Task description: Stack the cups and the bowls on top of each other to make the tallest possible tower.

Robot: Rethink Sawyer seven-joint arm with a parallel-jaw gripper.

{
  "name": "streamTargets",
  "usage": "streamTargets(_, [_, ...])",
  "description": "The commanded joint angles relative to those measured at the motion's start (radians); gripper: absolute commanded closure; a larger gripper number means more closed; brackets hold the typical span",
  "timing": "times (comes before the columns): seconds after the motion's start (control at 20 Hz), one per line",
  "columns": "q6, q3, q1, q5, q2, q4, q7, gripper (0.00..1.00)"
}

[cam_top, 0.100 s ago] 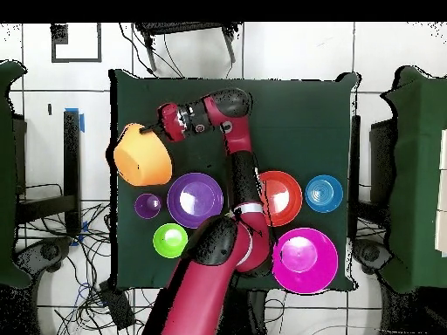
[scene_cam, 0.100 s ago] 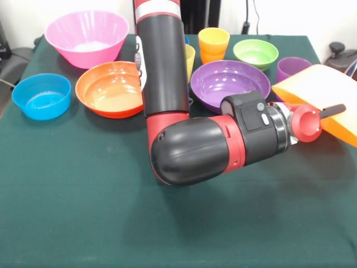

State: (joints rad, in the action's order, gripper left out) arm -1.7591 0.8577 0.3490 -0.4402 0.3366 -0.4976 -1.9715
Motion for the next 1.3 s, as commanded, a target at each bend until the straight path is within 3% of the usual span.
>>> streamTargets(0.05, [-0.01,0.049,-0.021,0.024,0.092,-0.005,0.043,1.0])
streamTargets(0.1, [-0.008,0.051,-0.019,0.024,0.092,-0.007,0.045,0.0])
streamTargets(0.2, [0.001,0.052,-0.017,0.017,0.092,-0.012,0.047,0.0])
streamTargets(0.9, [0.075,0.039,0.002,0.144,0.089,0.036,0.145,0.0])
streamTargets(1.3, [0.174,0.062,0.023,0.303,0.082,0.082,0.26,0.0])
